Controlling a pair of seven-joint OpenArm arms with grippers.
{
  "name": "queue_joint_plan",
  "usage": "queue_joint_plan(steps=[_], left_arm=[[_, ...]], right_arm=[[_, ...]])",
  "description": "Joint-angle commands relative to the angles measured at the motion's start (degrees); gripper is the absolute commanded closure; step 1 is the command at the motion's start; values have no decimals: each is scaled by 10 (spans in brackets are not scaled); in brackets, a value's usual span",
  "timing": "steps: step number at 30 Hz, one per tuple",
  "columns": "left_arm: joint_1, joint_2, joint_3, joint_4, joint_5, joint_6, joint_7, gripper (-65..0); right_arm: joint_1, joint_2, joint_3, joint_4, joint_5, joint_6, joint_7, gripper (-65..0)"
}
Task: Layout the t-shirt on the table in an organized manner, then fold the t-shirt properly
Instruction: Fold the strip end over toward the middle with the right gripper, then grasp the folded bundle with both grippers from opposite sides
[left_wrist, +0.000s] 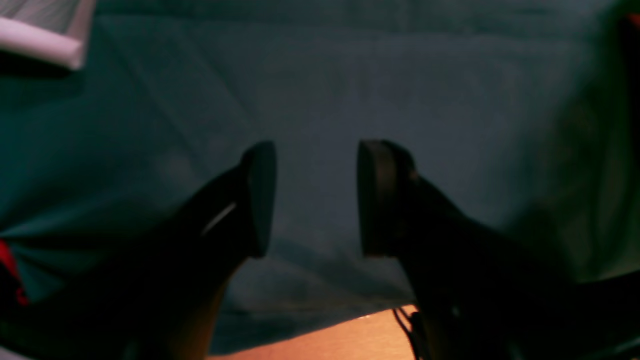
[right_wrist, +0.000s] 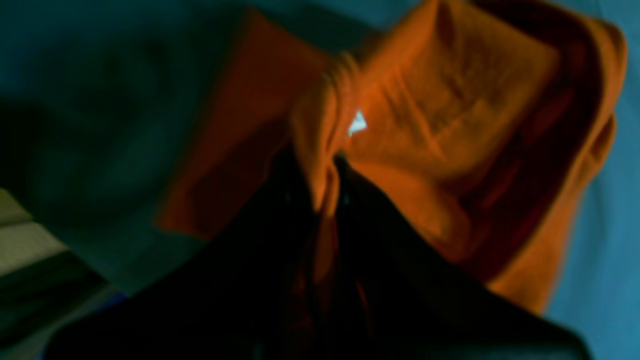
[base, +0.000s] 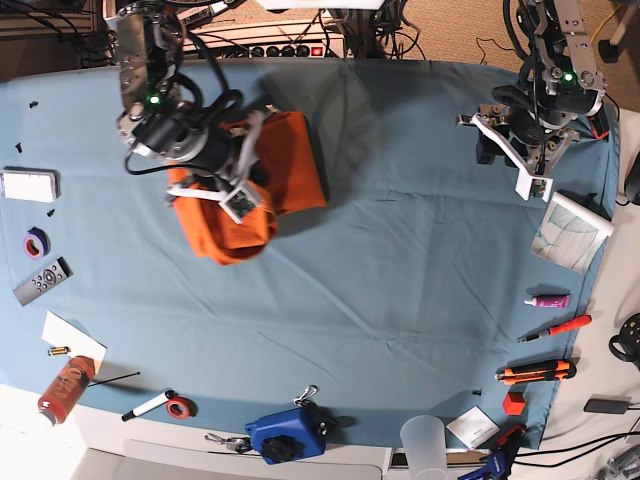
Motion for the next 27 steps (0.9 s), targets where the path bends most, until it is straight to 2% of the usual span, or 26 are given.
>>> queue_joint_plan(steps=[1, 6, 9, 11, 13, 18, 21, 25, 27], left_arm=[[-1, -3, -1, 11, -11, -1, -10, -270], [-1, -3, -1, 11, -18, -25, -10, -270], [-1, -3, -1, 11, -20, -31, -14, -270], [-1, -3, -1, 11, -20, -31, -14, -270], [-1, -3, -1, 11, -20, -31, -14, -270], [-1, -3, -1, 11, -20, -31, -15, -270], [-1, -3, -1, 11, -20, -31, -18, -270], [-1, -3, -1, 11, -20, -31, -18, -270], [-1, -3, -1, 11, -20, -31, -18, -270]], right_arm=[[7, 0, -7, 8, 1, 0, 11, 0], [6, 1, -51, 8, -56, 0, 17, 0], [6, 1, -61, 8, -63, 7, 17, -11], [6, 3, -61, 8, -63, 7, 17, -104], [7, 4, -61, 9, -62, 7, 17, -147], [20, 4, -61, 52, -32, 6, -12, -147], [24, 4, -61, 113, -29, 7, 5, -147], [26, 3, -61, 113, -45, 6, 45, -146], [25, 4, -61, 113, -44, 6, 47, -146]])
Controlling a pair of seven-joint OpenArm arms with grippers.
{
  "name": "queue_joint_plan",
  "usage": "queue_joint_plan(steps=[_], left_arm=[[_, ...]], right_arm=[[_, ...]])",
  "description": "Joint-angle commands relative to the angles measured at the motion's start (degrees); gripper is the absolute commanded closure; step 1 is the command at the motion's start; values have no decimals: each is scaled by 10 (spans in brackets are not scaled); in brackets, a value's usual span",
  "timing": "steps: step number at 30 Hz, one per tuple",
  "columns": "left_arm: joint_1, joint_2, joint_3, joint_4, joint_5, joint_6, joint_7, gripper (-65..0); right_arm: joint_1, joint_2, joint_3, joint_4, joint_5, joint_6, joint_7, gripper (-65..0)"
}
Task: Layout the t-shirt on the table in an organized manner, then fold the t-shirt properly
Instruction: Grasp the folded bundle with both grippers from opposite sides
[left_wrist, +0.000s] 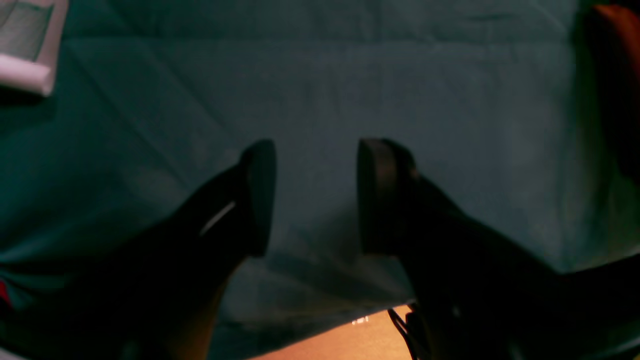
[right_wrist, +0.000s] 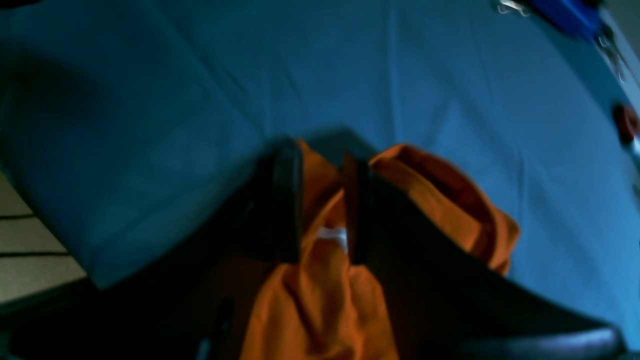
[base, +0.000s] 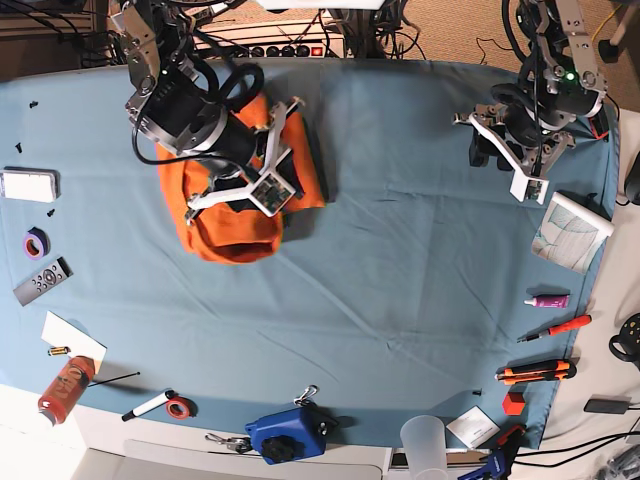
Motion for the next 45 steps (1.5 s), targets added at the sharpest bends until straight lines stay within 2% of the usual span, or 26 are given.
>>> queue_joint_plan(steps=[1, 4, 6, 7, 9, 10, 11, 13, 15, 16, 18, 22, 25, 28, 34, 37, 40, 45], left_arm=[[-2, -3, -1, 11, -7, -2, -9, -270], [-2, -3, -1, 11, -11, -2, -9, -270], [-2, -3, -1, 11, -52, -5, -9, -270], [-2, -2, 0, 11, -84, -23, -9, -270], [-2, 0, 14, 11, -149, -76, -9, -269], [-4, 0, 30, 11, -173, -97, -9, -258], [-7, 0, 52, 11, -186, -115, -12, -241], [-17, 0, 111, 11, -177, -137, -35, -205], [-34, 0, 183, 11, -137, -139, -71, -193], [-46, 0, 220, 11, -106, -135, -87, -193], [-74, 0, 287, 10, -39, -117, -104, -193], [-122, 0, 386, 2, 66, -64, -131, -170], [-144, 0, 424, -21, 94, -43, -139, -154], [-153, 0, 442, -47, 96, -42, -140, -154], [-154, 2, 441, -63, 95, -42, -143, -155], [-152, 19, 441, -63, 96, -23, -140, -155], [-152, 39, 441, -63, 100, 6, -140, -155], [-143, 70, 441, -63, 136, 5, -130, -155]], right_arm=[[5, 1, 1, 10, 4, -2, 10, -146], [5, 1, 1, 10, -2, -2, 9, -146], [5, 1, 3, 10, -50, -7, 10, -142], [5, 1, 11, 10, -81, -20, 14, -126], [5, 1, 46, 10, -124, -47, 25, -48], [5, 1, 71, 10, -132, -57, 31, -6], [5, 1, 100, 10, -131, -61, 37, 0], [5, 1, 162, 10, -126, -63, 48, 0], [5, 2, 224, 10, -97, -62, 59, 0], [5, 2, 252, 4, -73, -59, 61, 0], [5, 2, 293, -47, -26, -31, 61, 0], [21, 2, 333, -166, 49, 25, 65, 0], [45, 1, 334, -263, 101, 64, 62, 0], [79, 1, 321, -359, 177, 111, 51, 0], [132, 1, 253, -469, 221, 121, -3, 0], [132, 1, 244, -456, 262, 120, -8, 0], [132, 1, 245, -426, 268, 120, -17, 0], [132, 1, 245, -400, 263, 120, -23, 0]])
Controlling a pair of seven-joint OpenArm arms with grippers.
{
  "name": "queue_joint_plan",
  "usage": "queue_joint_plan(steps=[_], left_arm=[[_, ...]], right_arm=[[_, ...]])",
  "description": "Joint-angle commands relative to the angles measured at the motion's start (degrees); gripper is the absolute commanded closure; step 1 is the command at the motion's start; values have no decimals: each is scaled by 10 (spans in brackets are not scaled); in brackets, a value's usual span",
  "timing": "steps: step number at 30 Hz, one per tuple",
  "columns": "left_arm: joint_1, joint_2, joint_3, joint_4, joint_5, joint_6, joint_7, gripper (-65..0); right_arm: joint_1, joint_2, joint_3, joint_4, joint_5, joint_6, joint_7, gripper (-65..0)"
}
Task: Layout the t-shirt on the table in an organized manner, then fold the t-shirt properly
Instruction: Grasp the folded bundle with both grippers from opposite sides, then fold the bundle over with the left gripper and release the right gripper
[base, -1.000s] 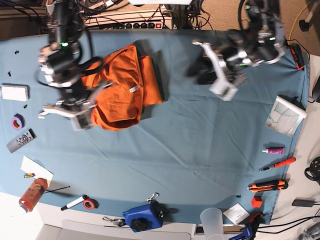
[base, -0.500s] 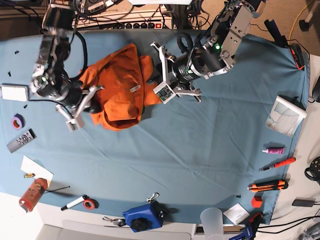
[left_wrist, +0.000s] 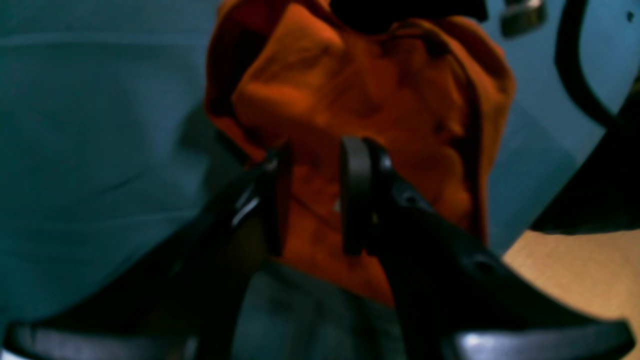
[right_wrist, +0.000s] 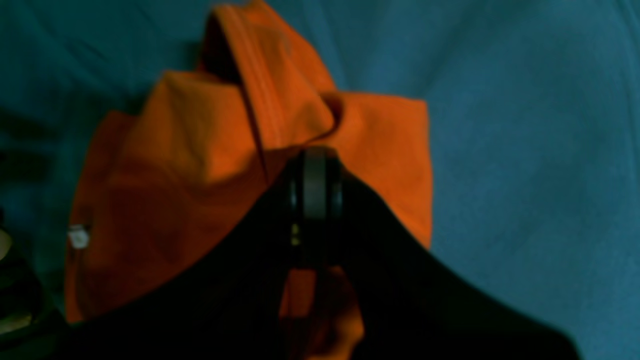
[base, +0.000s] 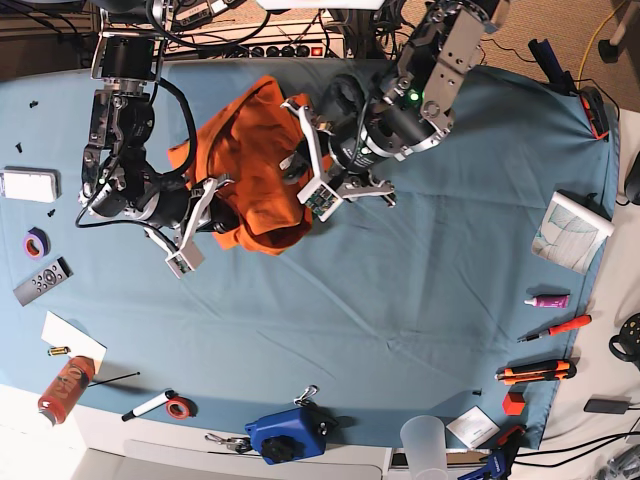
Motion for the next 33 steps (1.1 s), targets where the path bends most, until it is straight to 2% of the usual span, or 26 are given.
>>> queue_joint_plan(steps=[1, 3, 6, 7, 10, 13, 16, 25, 29, 33], left_arm=[[0, 9, 0, 10, -7, -1, 7, -155], [7, 15, 0, 10, -7, 0, 37, -190], [36, 15, 0, 10, 0, 0, 38, -341], [47, 15, 0, 10, 7, 6, 33, -373], [75, 15, 0, 10, 35, 79, 17, -385], [92, 27, 0, 10, 50, 152, 17, -384], [103, 51, 0, 10, 45, 197, 17, -384], [112, 80, 0, 4, 24, 231, -9, -384], [107, 95, -18, -50, 12, 231, -23, -384], [94, 114, -66, -117, -58, 210, -17, -384]], right_arm=[[9, 5, 2, 9, -2, 2, 11, 0], [8, 5, 2, 9, -25, 1, 13, 0], [9, 5, 2, 9, -62, 1, 15, 0], [9, 5, 2, 9, -71, 0, 17, 0], [10, 5, 3, 9, -86, -4, 21, 0], [10, 5, 3, 16, -109, -23, 43, 0], [10, 5, 2, 33, -123, -32, 49, 0], [10, 5, 2, 39, -134, -35, 39, 0], [10, 5, 2, 39, -134, -35, 33, 0], [10, 6, 2, 39, -134, -35, 33, 0]])
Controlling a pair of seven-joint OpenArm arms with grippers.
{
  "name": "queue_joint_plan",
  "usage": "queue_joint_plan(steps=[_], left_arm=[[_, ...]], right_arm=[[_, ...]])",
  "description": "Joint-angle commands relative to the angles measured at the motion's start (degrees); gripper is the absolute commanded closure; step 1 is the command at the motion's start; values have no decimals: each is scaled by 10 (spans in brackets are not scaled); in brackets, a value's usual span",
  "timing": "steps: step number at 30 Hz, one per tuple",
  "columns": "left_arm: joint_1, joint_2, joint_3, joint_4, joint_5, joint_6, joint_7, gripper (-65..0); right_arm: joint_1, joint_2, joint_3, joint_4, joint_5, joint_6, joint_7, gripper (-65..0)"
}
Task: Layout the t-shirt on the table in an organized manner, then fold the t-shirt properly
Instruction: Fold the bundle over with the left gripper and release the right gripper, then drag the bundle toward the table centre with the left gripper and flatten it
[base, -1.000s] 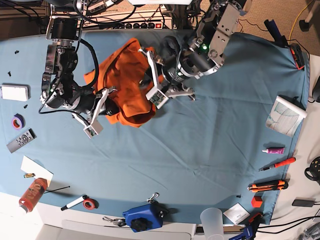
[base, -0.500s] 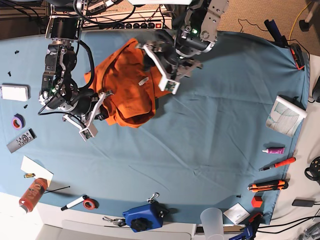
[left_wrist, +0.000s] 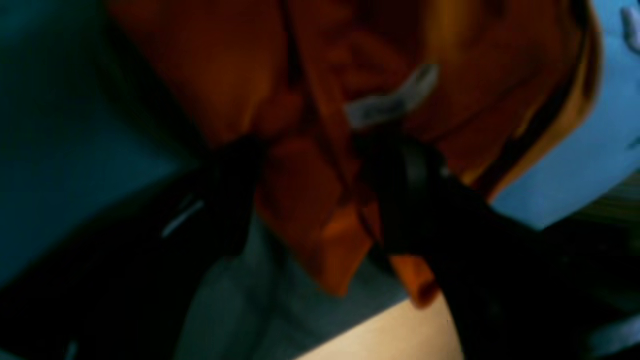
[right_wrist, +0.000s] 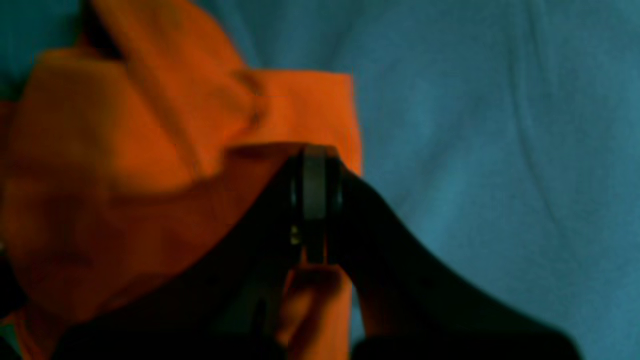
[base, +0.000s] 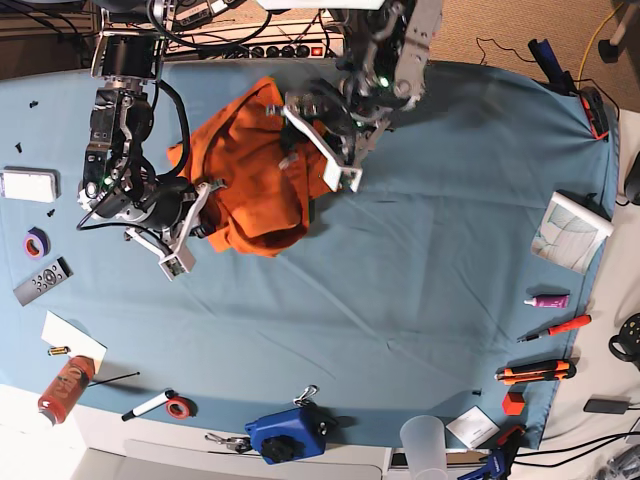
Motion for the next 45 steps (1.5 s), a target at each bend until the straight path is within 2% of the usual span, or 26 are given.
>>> queue_joint_plan(steps=[1, 3, 6, 9, 17, 19, 22, 23, 29, 34, 38, 42, 45], left_arm=[[-3, 13, -10, -10, -29, -9, 10, -384], [-5, 20, -35, -19, -75, -34, 10, -384], [-5, 20, -46, -24, -99, -43, 10, -364], [-5, 20, -45, -39, -135, -44, 19, -309], [-24, 20, -19, -46, -163, -69, -5, -272], [-33, 20, 0, -46, -156, -69, -13, -207], [-44, 20, 26, -46, -124, -59, -19, -19], [-47, 20, 31, -46, -106, -56, -22, 0], [-51, 20, 22, -46, -78, -56, 0, 0], [-51, 18, -22, -45, -80, -71, 60, 0], [-50, -12, -78, -33, -100, -83, 84, 0], [-49, -48, -133, -16, -135, -119, 89, 0], [-49, -82, -158, -13, -171, -167, 100, 0]], right_arm=[[11, 6, 3, 10, 5, -1, 9, 0], [11, 6, 3, 10, 5, -1, 9, 0], [11, 7, 3, 10, 5, -1, 9, 0], [11, 6, 3, 10, 6, -1, 9, 0], [11, 6, 2, 10, 12, -1, 9, 0], [11, 6, 2, 10, 12, -1, 9, 0], [11, 6, 2, 10, 12, -3, 9, 0], [11, 6, 3, 10, 12, -4, 11, 0], [15, 6, 24, 41, 6, -5, 44, 0], [43, 7, 138, 110, -21, -17, 58, 0], [59, 20, 229, 114, -20, -17, 57, 0], [57, 46, 266, 89, -20, -18, 47, 0], [57, 57, 264, 57, -20, -18, 42, 0]])
